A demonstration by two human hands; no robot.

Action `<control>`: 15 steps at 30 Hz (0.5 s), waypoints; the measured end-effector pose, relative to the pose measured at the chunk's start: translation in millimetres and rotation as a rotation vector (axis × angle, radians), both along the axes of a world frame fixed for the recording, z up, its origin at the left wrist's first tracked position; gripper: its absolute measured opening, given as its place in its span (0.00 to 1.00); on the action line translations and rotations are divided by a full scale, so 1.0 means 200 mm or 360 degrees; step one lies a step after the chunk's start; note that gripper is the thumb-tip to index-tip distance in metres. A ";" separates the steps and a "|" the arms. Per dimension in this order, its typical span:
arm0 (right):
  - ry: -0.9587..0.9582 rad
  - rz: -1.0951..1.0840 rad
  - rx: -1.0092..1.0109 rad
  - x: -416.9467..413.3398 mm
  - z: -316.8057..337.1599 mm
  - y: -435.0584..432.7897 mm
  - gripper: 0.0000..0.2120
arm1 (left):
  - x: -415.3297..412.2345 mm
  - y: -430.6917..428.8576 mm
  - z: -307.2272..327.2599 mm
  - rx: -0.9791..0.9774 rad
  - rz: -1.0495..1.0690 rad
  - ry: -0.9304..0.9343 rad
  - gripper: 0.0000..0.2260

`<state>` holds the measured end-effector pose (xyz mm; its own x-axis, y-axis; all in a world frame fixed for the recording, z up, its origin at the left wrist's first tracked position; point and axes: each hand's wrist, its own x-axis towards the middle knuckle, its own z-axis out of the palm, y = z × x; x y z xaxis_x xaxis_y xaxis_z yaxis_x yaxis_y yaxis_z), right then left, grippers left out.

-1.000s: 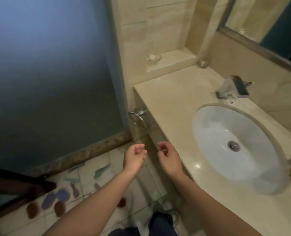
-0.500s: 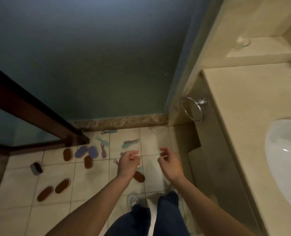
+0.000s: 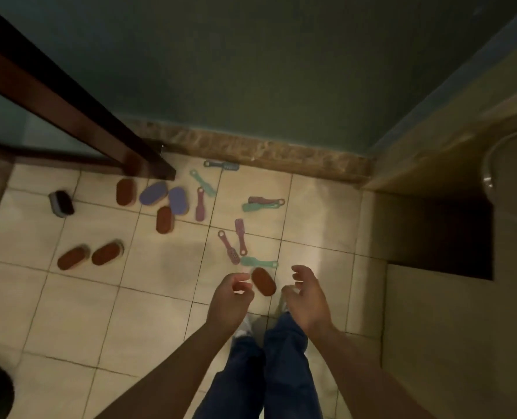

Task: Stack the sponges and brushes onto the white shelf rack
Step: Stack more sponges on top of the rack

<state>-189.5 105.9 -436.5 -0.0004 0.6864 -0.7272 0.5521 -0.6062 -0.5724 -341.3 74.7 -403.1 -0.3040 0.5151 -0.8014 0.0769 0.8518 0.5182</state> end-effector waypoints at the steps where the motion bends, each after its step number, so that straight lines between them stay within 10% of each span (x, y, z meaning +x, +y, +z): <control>1: -0.0032 0.0048 -0.0025 -0.01 -0.14 0.00 0.22 | 0.00 -0.01 -0.12 -0.0040 0.0013 -0.0001 0.14; 15: -0.0144 0.0452 -0.0263 -0.09 -1.51 -0.05 0.23 | 0.04 -0.05 -1.51 -0.0441 0.0205 -0.0152 0.21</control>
<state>-207.1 96.9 -738.2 -0.1048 0.5411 -0.8344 0.7564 -0.5014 -0.4201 -333.6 65.2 -705.4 -0.2691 0.2354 -0.9339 -0.0786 0.9611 0.2649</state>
